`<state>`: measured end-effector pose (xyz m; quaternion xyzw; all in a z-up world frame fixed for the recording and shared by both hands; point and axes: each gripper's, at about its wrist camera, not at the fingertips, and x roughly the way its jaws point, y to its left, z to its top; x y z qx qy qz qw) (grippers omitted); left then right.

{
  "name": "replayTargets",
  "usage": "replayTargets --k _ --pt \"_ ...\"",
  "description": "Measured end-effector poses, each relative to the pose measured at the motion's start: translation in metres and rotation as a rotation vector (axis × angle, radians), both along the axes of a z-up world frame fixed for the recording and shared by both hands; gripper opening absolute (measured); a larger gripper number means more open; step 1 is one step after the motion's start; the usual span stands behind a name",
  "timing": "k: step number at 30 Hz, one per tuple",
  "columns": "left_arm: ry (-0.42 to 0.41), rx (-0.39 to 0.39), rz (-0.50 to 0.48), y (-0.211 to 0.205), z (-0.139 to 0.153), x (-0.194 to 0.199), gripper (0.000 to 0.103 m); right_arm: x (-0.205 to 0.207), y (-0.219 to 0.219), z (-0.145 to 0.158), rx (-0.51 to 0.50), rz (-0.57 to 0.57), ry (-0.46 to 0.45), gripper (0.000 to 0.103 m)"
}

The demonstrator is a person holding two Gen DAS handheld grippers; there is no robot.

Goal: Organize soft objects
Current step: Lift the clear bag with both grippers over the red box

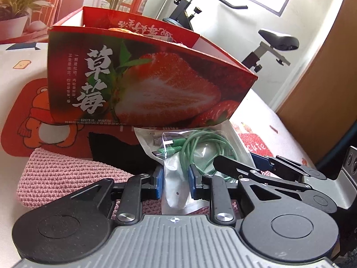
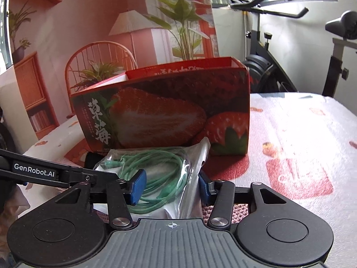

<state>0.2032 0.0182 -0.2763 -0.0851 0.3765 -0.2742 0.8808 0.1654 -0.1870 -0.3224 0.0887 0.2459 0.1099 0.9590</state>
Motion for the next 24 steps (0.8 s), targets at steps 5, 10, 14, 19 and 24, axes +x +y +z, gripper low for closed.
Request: replayTargets --k 5,10,14,19,24 --pt "-0.051 -0.017 0.006 0.005 0.016 -0.011 0.024 -0.009 -0.001 0.014 -0.002 0.017 -0.036 0.045" --pt "-0.081 -0.023 -0.001 0.006 0.025 -0.02 0.024 -0.015 -0.005 0.024 0.023 0.016 -0.051 0.045" --pt "-0.088 -0.03 -0.001 0.006 0.029 -0.025 0.024 -0.022 -0.003 0.029 0.024 0.014 -0.058 0.042" --pt "-0.112 -0.042 0.0 0.012 0.039 -0.033 0.024 -0.028 -0.004 0.039 0.035 0.012 -0.073 0.041" --pt "-0.12 -0.037 -0.013 0.011 0.04 -0.038 0.024 -0.032 -0.003 0.04 0.035 0.002 -0.064 0.043"
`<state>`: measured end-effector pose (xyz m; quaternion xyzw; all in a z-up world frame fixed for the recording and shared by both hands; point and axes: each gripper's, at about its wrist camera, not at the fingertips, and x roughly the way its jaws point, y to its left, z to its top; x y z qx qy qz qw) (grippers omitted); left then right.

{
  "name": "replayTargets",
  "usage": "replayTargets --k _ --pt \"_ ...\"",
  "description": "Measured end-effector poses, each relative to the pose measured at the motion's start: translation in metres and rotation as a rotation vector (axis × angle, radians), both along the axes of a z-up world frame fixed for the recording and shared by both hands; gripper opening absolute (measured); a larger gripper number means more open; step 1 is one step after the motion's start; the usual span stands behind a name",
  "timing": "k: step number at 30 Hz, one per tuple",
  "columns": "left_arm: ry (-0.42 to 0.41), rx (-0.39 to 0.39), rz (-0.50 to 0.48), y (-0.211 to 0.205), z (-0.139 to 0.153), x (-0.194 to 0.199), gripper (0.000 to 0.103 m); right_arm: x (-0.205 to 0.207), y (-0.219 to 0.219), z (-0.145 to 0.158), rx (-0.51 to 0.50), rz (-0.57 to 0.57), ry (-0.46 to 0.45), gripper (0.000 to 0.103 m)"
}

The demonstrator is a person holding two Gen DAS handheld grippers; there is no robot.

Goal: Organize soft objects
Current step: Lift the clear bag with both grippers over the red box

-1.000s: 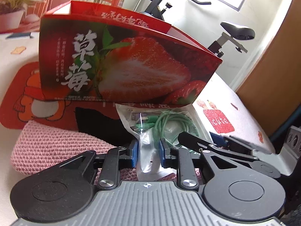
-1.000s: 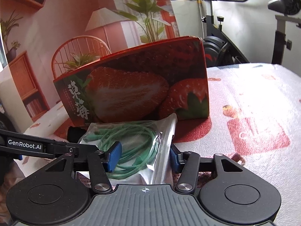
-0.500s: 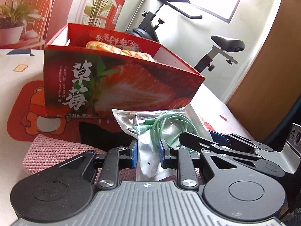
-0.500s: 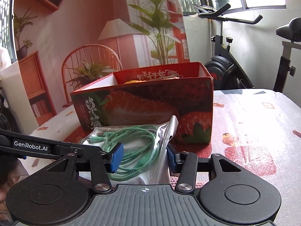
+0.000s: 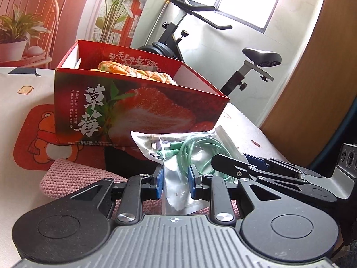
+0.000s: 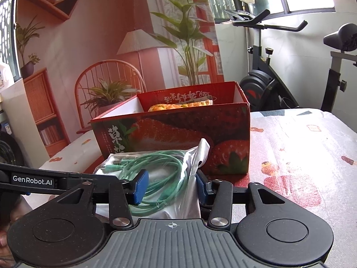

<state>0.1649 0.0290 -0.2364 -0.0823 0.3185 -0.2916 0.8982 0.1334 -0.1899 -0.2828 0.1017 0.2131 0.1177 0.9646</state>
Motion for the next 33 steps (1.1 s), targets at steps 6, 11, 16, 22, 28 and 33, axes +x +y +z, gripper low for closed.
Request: replayTargets --k 6,11,16,22,28,33 --pt "0.044 0.033 0.004 0.001 -0.01 -0.001 0.024 0.0 0.002 -0.008 0.004 0.009 0.046 0.047" --pt "0.156 0.057 0.05 0.01 -0.032 0.01 0.024 0.005 0.012 -0.026 -0.009 0.045 0.129 0.047" --pt "0.191 0.037 0.057 0.017 -0.04 0.014 0.025 0.006 0.009 -0.031 -0.011 0.013 0.154 0.049" --pt "0.195 0.05 0.058 0.014 -0.042 0.014 0.025 -0.002 -0.01 -0.026 0.03 -0.049 0.171 0.048" --pt "0.204 0.062 0.06 0.013 -0.045 0.015 0.026 -0.002 -0.011 -0.035 0.06 -0.022 0.257 0.037" --pt "0.206 0.071 0.06 0.012 -0.047 0.015 0.027 0.0 -0.003 -0.034 0.051 0.014 0.241 0.034"
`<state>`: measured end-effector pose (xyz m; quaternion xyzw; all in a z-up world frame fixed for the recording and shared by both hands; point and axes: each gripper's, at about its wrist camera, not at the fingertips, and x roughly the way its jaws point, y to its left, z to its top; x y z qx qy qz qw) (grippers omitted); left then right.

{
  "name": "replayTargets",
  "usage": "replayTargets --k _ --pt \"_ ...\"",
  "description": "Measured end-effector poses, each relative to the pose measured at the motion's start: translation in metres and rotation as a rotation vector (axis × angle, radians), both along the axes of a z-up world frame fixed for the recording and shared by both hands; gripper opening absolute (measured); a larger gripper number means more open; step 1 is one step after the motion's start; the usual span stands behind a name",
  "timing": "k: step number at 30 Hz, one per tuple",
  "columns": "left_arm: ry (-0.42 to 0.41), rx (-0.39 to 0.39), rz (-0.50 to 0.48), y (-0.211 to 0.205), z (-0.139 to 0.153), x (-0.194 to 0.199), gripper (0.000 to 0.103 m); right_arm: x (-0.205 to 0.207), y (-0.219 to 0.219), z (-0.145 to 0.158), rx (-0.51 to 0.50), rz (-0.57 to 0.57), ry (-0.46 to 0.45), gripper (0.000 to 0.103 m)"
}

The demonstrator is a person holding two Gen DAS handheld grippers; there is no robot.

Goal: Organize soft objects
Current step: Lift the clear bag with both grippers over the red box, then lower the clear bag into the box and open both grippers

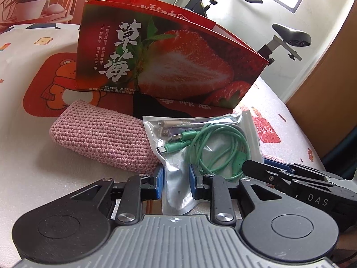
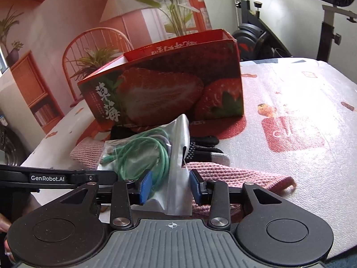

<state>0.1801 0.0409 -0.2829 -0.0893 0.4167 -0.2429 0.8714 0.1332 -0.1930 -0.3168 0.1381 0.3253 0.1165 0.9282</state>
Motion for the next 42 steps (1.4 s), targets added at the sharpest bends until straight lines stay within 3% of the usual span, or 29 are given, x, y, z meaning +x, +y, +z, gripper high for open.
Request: replayTargets --k 9,12,16,21,30,42 --pt "0.002 0.022 -0.013 -0.003 -0.004 0.001 0.028 0.014 0.002 -0.004 0.019 0.018 -0.016 0.033" --pt "0.008 0.005 -0.005 -0.003 -0.004 0.003 0.027 0.013 0.008 -0.001 -0.018 0.036 -0.035 0.02" --pt "-0.02 -0.023 -0.001 -0.001 0.003 -0.001 0.026 0.006 0.017 0.008 -0.088 0.057 -0.083 0.017" --pt "-0.106 -0.064 0.011 0.006 0.024 -0.008 0.026 -0.001 0.018 0.028 -0.108 0.064 -0.17 0.017" --pt "-0.276 -0.054 0.035 0.01 0.075 0.0 0.026 0.015 0.018 0.071 -0.099 0.082 -0.284 0.018" --pt "-0.314 -0.062 0.075 0.013 0.125 0.061 0.026 0.093 0.016 0.119 -0.046 0.106 -0.298 0.018"
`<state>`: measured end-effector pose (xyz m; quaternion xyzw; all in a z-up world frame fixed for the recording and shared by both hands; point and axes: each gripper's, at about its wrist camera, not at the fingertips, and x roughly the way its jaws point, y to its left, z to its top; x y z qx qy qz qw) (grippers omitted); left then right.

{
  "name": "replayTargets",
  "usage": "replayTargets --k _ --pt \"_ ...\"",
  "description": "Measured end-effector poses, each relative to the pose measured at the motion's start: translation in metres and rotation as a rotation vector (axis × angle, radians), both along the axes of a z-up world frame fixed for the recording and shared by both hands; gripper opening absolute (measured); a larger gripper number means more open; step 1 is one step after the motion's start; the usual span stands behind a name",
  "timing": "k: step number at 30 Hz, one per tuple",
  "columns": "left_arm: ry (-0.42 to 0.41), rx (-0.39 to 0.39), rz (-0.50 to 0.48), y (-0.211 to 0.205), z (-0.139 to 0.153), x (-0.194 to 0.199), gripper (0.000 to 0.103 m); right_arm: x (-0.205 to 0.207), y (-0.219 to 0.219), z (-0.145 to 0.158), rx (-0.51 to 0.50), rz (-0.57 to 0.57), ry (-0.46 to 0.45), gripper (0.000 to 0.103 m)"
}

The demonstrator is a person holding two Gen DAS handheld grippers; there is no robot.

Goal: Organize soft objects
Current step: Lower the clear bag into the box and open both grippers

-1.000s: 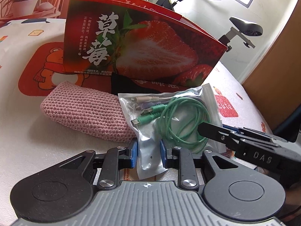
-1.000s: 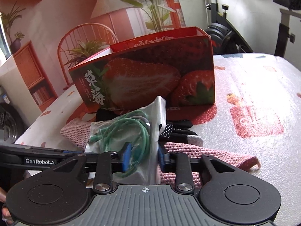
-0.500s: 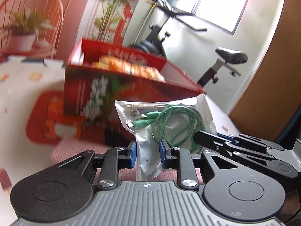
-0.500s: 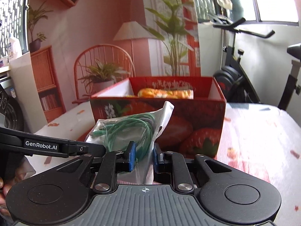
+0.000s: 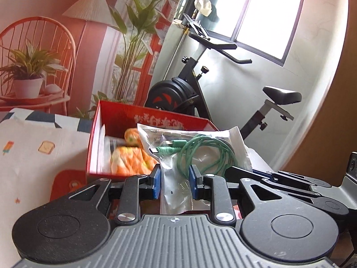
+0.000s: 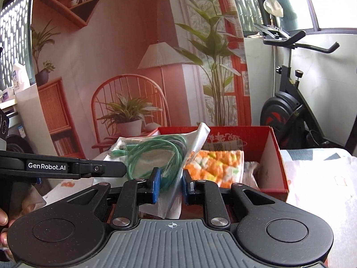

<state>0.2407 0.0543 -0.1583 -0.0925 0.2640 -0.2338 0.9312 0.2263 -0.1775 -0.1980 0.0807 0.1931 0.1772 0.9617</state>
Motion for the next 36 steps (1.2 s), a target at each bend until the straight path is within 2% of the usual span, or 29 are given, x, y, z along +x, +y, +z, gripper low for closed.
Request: replayTargets --k 6,9,13,20,25,28,30,33,36 --pt "0.032 0.016 0.011 -0.009 0.003 0.049 0.026 0.055 -0.003 0.011 -0.017 -0.014 0.026 0.018" --pt "0.053 0.056 0.011 -0.017 0.001 0.068 0.027 0.079 -0.006 0.007 -0.018 -0.026 0.053 0.018" --pt "0.09 0.108 -0.006 -0.03 -0.01 0.088 0.027 0.102 -0.012 -0.009 -0.017 -0.056 0.106 0.018" --pt "0.197 0.161 -0.034 -0.044 -0.037 0.112 0.027 0.131 -0.028 -0.04 0.022 -0.084 0.266 0.019" --pt "0.205 0.183 -0.047 -0.047 -0.041 0.111 0.028 0.132 -0.031 -0.052 0.016 -0.109 0.309 0.021" --pt "0.189 0.205 -0.04 -0.045 -0.036 0.108 0.037 0.124 -0.033 -0.054 -0.013 -0.128 0.282 0.025" --pt "0.178 0.208 -0.033 -0.042 -0.031 0.104 0.047 0.117 -0.038 -0.053 -0.009 -0.14 0.265 0.026" --pt "0.149 0.225 -0.024 -0.038 -0.023 0.096 0.054 0.105 -0.043 -0.049 -0.008 -0.154 0.228 0.027" --pt "0.132 0.22 -0.014 -0.033 -0.015 0.087 0.059 0.092 -0.047 -0.043 -0.022 -0.16 0.187 0.035"
